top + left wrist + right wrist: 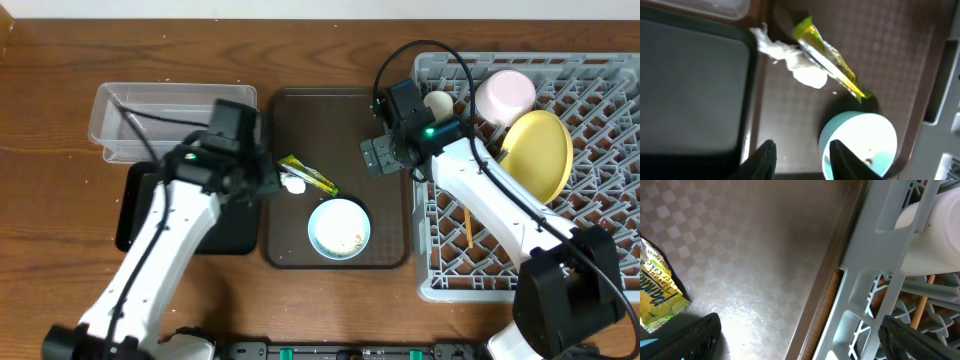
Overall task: Sort waste into correct bins and load items into the dishwasher rack
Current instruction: 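Move the left gripper over the white tissue on the brown tray, then close the left gripper on the white tissue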
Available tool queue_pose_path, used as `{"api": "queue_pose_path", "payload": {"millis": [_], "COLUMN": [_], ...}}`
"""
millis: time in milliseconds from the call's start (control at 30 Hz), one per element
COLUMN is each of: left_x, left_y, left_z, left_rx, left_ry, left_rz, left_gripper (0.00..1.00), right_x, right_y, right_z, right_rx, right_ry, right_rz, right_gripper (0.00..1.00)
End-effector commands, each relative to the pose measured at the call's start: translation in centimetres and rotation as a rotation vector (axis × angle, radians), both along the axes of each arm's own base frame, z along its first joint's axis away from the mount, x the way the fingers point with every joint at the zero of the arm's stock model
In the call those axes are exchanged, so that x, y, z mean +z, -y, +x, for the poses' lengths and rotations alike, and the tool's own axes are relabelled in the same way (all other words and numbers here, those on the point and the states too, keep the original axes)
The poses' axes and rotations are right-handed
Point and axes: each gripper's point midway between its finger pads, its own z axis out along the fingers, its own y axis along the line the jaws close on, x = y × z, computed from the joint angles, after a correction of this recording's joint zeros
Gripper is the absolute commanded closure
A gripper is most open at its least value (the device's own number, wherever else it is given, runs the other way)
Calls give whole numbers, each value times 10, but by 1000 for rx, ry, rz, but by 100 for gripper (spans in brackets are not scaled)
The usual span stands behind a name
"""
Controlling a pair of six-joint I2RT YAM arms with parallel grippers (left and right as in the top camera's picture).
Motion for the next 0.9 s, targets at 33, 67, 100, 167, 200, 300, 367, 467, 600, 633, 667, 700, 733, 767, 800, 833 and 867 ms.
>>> {"api": "queue_pose_path", "payload": {"millis": [33, 67, 100, 167, 200, 300, 367, 467, 600, 633, 667, 700, 733, 767, 800, 833, 867], "left_x": [-23, -28, -32, -41, -46, -56, -62, -70, -81, -84, -87, -89, -91, -93, -94, -96, -98], "left_y": [7, 9, 11, 14, 15, 16, 18, 20, 22, 22, 22, 22, 22, 22, 22, 22, 22], "left_z": [4, 5, 6, 9, 10, 14, 18, 24, 28, 30, 30, 30, 30, 30, 30, 30, 31], "left_rx": [37, 42, 45, 41, 40, 52, 52, 53, 52, 52, 52, 52, 52, 52, 52, 52, 52], "left_ry": [-46, -56, -65, -79, -88, -107, -105, -106, -115, -116, -122, -125, -129, -133, -137, -139, -141], "left_rz": [28, 29, 29, 33, 37, 39, 39, 39, 43, 43, 45, 46, 48, 49, 51, 52, 53], "left_gripper": [61, 61, 61, 61, 61, 61, 61, 60, 55, 54, 54, 54, 54, 54, 54, 54, 53], "right_x": [5, 5, 5, 5, 5, 5, 5, 5, 5, 5, 5, 5, 5, 5, 5, 5, 5], "right_y": [-1, -2, -2, -2, -2, -2, -2, -2, -3, -3, -3, -3, -3, -3, -3, -3, -4], "right_z": [0, 0, 0, 0, 0, 0, 0, 0, 0, 0, 0, 0, 0, 0, 0, -1, -1], "right_rx": [-9, -8, -8, -8, -8, -8, -8, -8, -4, -3, -3, -3, -3, -3, -3, -3, -2], "right_ry": [13, 13, 13, 13, 13, 13, 13, 13, 13, 13, 13, 13, 13, 13, 13, 13, 13], "right_rz": [7, 7, 7, 7, 7, 7, 7, 7, 7, 8, 8, 8, 8, 8, 8, 8, 8], "right_gripper": [1, 1, 1, 1, 1, 1, 1, 1, 1, 1, 1, 1, 1, 1, 1, 1, 1]}}
